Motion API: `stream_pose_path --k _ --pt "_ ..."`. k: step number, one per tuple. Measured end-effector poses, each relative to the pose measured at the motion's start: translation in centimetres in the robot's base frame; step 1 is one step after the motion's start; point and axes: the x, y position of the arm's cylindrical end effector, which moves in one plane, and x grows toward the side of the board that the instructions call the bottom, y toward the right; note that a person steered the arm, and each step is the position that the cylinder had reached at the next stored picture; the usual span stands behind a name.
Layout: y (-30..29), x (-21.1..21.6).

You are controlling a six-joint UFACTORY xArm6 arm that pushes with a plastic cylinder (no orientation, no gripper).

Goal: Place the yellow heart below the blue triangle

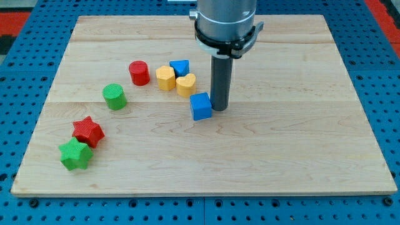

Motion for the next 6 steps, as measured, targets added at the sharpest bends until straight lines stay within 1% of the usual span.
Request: stream_pose_path --k 1,2,3,4,5,6 --pt "1.2 -0.3" --pt "2.6 -5.4" --pt "-0.5 -5.8" --pt "-1.9 -5.9" --pt "-1.9 -8.2" --pt "-3.4 -7.6"
